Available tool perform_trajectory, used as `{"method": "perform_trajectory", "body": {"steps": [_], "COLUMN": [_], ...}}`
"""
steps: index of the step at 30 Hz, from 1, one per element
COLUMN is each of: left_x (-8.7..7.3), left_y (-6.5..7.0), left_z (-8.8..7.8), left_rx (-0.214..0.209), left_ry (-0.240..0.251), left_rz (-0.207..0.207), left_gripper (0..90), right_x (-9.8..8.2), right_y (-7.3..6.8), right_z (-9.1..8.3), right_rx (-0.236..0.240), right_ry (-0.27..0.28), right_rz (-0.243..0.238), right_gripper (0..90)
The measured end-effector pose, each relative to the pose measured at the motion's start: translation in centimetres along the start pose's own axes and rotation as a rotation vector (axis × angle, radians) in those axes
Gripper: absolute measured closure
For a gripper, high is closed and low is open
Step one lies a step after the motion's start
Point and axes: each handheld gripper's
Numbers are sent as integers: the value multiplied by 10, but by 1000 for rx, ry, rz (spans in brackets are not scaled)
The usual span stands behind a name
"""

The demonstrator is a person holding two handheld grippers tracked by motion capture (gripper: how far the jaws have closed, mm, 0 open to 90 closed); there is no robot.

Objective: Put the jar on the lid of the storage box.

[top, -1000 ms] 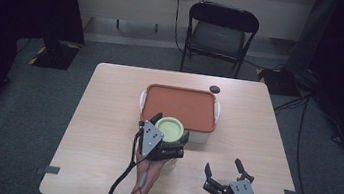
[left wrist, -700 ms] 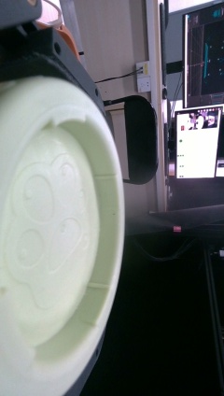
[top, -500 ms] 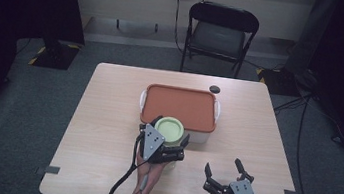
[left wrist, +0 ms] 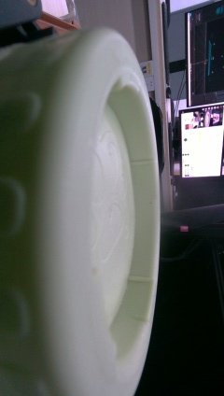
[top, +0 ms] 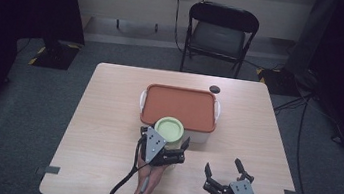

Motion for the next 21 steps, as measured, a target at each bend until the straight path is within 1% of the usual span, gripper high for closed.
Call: {"method": "perform_trajectory", "body": {"steps": [2, 6, 9, 12, 15, 21], "left_x": [-1, -2, -3, -5, -7, -13], "left_y": [0, -2, -2, -2, -4, -2], "left_z": [0, -1, -2, -2, -1, -1], "left_rx": [7, 8, 14, 15, 14, 10], "left_ry": [8, 3, 5, 11, -1, -3], "left_rz": [6, -1, 4, -7, -12, -6], "left_gripper": [3, 3, 3, 3, 5, 4], "right_x": [0, 0, 0, 0, 0, 0], "right_y": [0, 0, 0, 0, 0, 0], "right_z": [0, 0, 0, 0, 0, 0], "right_rx": [1, 1, 1, 1, 2, 2], "right_ry": [0, 0, 0, 0, 0, 0], "right_rz": [0, 0, 0, 0, 0, 0], "right_gripper": [11, 11, 11, 11, 11, 11]}}
Point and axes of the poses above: each handheld gripper's, and its own axes: z roughly forward along the jaws, x roughly out of its top, y roughly to its right, and after that the axes turned 9 degrees about -z, right-handed
